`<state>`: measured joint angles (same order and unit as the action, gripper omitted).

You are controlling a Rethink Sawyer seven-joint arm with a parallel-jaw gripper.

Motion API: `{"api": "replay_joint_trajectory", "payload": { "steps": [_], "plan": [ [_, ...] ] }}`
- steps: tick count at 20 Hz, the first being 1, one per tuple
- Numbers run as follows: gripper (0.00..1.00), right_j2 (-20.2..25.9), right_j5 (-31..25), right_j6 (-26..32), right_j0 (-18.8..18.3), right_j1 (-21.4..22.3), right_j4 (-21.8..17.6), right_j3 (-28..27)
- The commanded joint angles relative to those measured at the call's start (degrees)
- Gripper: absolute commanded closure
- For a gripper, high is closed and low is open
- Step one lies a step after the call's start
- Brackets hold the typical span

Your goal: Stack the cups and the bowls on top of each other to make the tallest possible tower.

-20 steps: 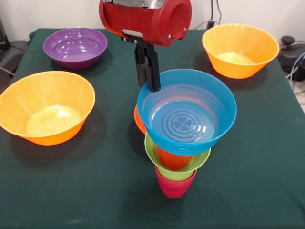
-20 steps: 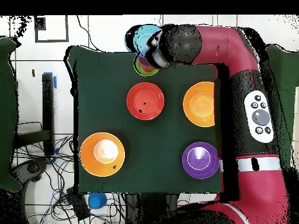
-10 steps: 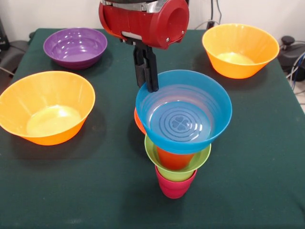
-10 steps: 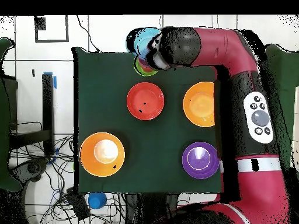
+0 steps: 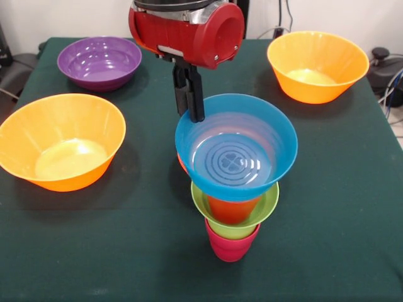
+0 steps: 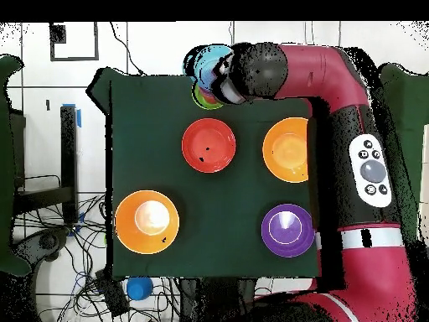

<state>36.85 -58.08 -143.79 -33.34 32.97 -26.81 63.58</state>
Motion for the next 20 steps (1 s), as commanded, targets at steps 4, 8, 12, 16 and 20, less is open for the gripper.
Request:
{"api": "replay_joint_trajectory", "payload": {
  "steps": [4,8,12,16,20],
  "plan": [
    [1.0,-2.8,2.3,10.9,0.9,-1.8,-3.9,4.2],
    [1.0,-2.9,2.7,10.9,0.9,-1.9,-3.7,4.3],
    [1.0,-2.8,2.9,10.9,0.9,-2.0,-3.6,4.3],
    [1.0,-2.6,3.0,10.7,0.9,-2.1,-3.3,4.3],
    [1.0,-2.7,2.9,10.3,1.0,-2.1,-3.2,4.8]
  ]
}}
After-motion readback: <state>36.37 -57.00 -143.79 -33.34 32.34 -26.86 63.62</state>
